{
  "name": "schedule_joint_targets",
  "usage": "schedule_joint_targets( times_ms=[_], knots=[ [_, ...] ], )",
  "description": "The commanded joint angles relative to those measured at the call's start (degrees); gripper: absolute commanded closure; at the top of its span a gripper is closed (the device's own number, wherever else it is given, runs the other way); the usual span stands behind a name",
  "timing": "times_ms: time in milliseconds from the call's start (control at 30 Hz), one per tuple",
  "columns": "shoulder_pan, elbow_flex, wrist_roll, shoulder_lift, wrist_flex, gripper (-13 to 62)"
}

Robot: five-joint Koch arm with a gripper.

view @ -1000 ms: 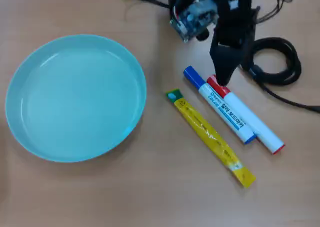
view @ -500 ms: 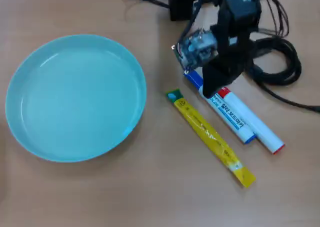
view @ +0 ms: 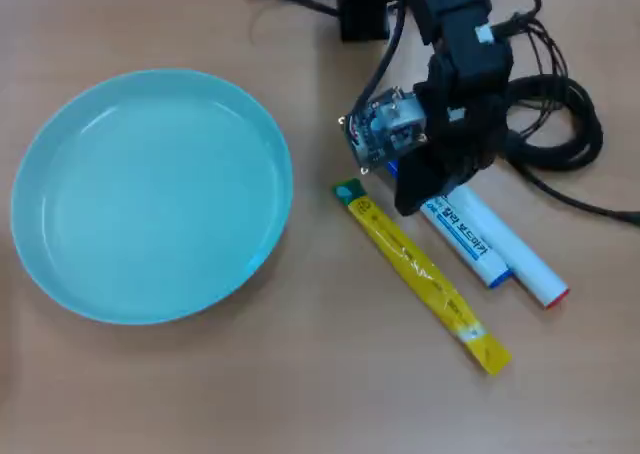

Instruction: Pick up the blue pen, then put it in the green bowl

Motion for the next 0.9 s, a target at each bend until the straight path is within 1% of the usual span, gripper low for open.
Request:
schedule_joint_targets(
  times_ms=[0, 433, 867],
  knots=[
    [0.62, -5.71, 0.53, -0.09, -2.81, 10.8],
    [1.41, -5.27, 0.62, -5.36, -6.5, 10.8],
    [0.53, -2.37, 3.34, -6.86, -6.5, 10.9]
  ],
)
